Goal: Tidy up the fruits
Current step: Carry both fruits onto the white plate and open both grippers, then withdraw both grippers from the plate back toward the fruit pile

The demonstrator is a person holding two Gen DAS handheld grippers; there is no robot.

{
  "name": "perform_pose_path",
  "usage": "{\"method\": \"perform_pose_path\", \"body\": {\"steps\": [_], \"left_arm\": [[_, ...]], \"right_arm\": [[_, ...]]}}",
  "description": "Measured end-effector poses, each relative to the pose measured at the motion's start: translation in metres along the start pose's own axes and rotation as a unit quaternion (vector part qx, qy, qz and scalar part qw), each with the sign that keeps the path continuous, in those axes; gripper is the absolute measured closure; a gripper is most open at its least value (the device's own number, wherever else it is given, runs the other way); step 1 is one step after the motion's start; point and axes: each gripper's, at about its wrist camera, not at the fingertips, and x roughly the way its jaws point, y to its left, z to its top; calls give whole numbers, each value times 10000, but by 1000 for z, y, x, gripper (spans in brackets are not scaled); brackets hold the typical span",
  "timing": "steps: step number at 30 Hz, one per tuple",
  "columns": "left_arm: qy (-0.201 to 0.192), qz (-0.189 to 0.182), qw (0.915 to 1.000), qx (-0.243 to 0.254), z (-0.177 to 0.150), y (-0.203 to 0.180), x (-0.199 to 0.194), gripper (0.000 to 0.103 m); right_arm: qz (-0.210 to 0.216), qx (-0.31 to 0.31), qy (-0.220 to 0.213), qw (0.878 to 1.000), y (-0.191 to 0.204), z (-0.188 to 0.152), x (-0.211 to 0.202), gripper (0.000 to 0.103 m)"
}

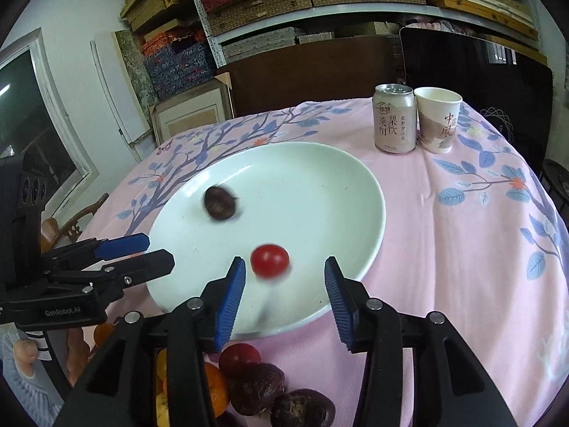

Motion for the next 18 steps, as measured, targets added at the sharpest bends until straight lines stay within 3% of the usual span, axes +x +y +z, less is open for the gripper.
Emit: {"method": "perform_pose_path", "body": {"steps": [4,6,11,15,18], "left_arm": [[-112,154,9998,53,-8,2,-15,29],[-225,270,9994,75,-14,4,-28,28],[-301,586,9978,-42,-60,18,-62,21],[-317,611,9967,-424,-102,34,-88,21],[-338,807,9952,-444,-131,35,-103,17]], "right_arm": [[-65,62,-168,9998,-2,-4,-13,40],[-118,93,-345,9993,-4,-8,-27,40],[-259,416,-587,9971,-19,-42,-61,25],[-159,861,-579,9945,-34,-72,-79,25],[-142,1125,-634,9915,-41,-95,-93,23]]}}
